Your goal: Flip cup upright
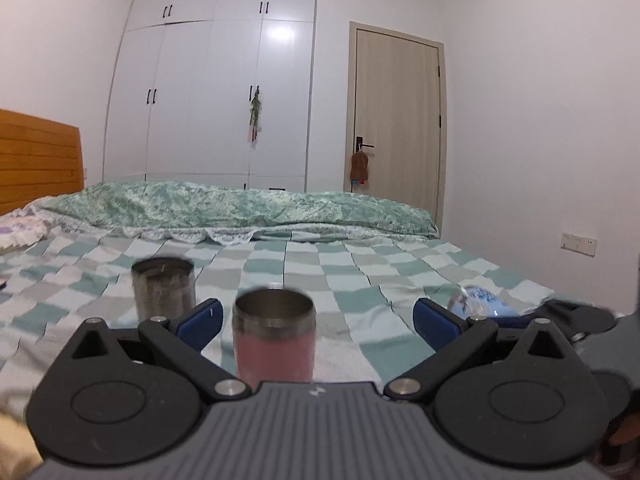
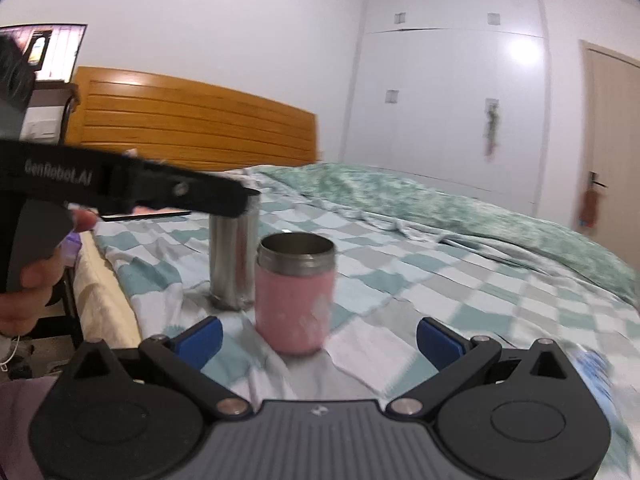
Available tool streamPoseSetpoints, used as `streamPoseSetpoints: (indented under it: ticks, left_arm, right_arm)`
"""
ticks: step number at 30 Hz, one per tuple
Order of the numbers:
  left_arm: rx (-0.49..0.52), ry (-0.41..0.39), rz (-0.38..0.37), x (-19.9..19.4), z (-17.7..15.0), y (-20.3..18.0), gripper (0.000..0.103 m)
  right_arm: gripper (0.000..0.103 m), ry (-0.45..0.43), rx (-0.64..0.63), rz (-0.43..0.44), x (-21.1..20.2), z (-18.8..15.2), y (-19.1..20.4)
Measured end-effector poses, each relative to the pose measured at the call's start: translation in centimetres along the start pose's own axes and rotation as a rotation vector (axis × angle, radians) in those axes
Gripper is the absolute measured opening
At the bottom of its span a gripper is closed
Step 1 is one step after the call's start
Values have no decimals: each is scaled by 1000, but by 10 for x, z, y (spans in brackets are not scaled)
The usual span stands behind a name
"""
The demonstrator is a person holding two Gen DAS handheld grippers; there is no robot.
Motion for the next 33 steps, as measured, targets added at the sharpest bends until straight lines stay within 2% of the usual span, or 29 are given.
streamPoseSetpoints:
  ticks: [7, 11, 16, 23, 33]
  left_arm:
    - [57, -12, 65, -31, -39, -11, 103]
    - [60, -4, 75, -35, -54, -21, 103]
    - [98, -36, 139, -41, -69, -23, 103]
    - [109, -52, 151, -42, -69, -23, 103]
    - [98, -45, 149, -41, -70, -22, 103]
  right_arm:
    - [103, 29, 46, -164, -75, -28, -18]
    - [103, 18, 46, -253, -99, -44, -27]
    - [103, -39, 29, -357, -113, -53, -32]
    - [103, -110, 30, -411, -122, -51, -37]
    - [103, -105, 35, -426, -119, -54, -40]
Point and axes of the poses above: each gripper's, at about its wrist camera, not at the fingertips, and x roughly the way its jaws point, y to its left, z to its top, the point moved 9 cm from there along x, roughly the way its jaws point, and after that the axes turned 10 degrees about -y, right-handed, at the moved point
